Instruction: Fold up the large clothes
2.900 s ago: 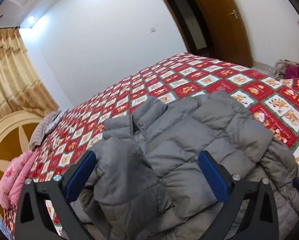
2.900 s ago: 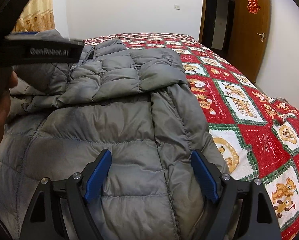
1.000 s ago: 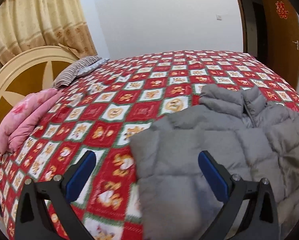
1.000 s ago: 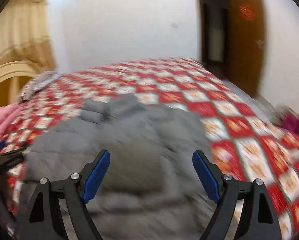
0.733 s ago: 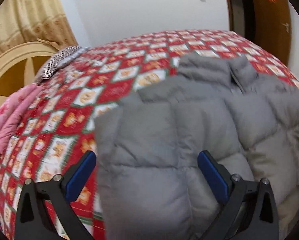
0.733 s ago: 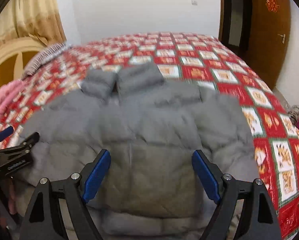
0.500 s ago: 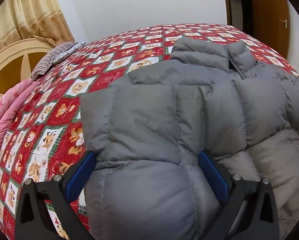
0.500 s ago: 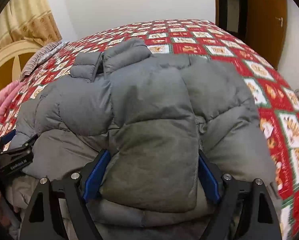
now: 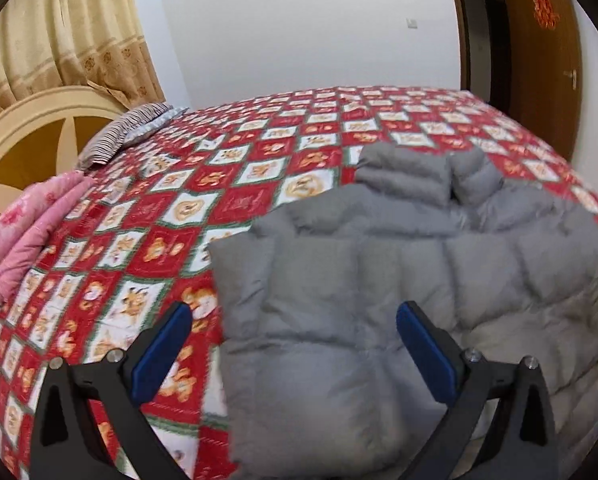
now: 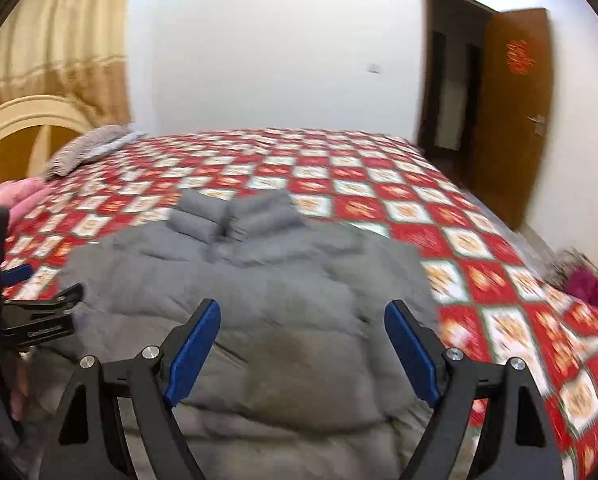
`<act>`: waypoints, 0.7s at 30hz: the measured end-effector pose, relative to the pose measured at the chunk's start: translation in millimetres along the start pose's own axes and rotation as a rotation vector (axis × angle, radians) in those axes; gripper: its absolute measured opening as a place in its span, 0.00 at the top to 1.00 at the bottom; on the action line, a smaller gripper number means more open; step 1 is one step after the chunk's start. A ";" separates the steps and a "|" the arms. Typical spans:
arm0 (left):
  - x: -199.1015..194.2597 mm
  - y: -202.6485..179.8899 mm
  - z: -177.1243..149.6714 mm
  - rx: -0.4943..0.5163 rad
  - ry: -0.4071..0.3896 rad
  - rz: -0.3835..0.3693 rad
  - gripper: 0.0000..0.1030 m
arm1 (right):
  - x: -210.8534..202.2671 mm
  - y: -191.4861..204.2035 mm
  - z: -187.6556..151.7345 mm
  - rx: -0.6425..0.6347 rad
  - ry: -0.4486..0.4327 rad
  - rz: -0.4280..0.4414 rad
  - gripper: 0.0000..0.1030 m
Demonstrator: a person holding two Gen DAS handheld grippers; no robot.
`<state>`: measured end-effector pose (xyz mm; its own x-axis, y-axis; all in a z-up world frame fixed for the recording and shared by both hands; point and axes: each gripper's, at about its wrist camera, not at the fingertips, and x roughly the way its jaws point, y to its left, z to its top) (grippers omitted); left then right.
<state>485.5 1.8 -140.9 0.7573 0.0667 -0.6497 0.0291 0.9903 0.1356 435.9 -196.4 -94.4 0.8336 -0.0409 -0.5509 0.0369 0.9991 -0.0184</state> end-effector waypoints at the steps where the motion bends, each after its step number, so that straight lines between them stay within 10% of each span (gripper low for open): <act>1: 7.0 -5.4 2.2 0.002 0.013 -0.012 0.00 | 10.5 7.5 3.6 -0.016 0.008 0.037 0.18; 7: 58.6 -15.8 -13.9 0.015 0.126 0.025 0.00 | 85.9 6.1 -13.2 0.033 0.198 0.038 0.19; 21: 67.3 -20.3 -26.1 -0.006 0.159 0.002 0.00 | 103.5 -1.1 -43.1 0.038 0.262 0.040 0.19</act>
<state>518.9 -10.6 -206.9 0.6443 0.0867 -0.7599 0.0233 0.9909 0.1328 498.4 -201.5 -187.3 0.6638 0.0064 -0.7479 0.0317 0.9988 0.0367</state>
